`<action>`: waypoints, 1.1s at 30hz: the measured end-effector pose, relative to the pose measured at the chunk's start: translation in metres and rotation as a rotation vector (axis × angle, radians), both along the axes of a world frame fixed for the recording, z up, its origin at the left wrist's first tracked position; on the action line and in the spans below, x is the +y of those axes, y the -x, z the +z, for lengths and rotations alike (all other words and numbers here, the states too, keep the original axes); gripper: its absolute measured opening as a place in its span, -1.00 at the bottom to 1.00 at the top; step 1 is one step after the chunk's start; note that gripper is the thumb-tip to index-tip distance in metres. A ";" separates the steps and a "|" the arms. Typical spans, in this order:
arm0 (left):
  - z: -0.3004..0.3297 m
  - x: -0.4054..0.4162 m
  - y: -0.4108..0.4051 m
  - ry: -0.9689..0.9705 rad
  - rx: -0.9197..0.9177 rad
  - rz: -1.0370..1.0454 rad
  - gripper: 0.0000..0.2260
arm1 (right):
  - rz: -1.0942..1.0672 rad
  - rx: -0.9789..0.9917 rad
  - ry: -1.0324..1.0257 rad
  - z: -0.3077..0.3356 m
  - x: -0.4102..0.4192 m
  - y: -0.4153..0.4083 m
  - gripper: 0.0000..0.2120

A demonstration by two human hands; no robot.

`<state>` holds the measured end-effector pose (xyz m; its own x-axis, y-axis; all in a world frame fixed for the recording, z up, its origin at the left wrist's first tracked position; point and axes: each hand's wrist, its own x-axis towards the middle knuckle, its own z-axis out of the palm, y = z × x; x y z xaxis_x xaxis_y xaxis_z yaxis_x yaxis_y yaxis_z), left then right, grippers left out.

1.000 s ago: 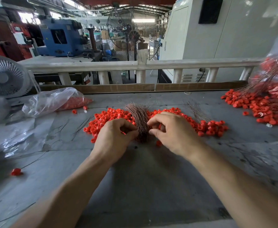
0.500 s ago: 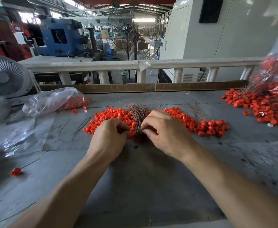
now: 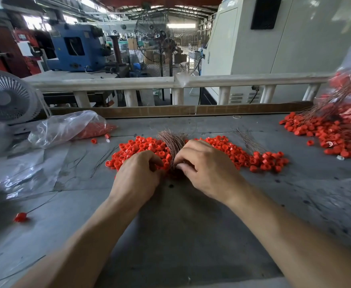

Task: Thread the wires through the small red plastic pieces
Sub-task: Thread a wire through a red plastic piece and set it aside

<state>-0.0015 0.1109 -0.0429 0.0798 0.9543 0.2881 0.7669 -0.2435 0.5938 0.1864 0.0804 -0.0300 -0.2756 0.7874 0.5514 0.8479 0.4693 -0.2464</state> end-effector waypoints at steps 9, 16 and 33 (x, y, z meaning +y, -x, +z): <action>0.001 -0.001 -0.003 0.000 0.025 -0.005 -0.86 | 0.007 -0.019 -0.002 -0.002 0.000 0.002 -0.94; 0.004 -0.001 -0.002 -0.048 -0.018 -0.007 -0.86 | 0.034 0.084 -0.097 0.003 -0.006 0.001 -0.95; 0.019 -0.012 -0.014 0.116 -0.874 -0.334 -0.87 | 0.094 0.324 -0.174 0.010 -0.004 0.000 -0.92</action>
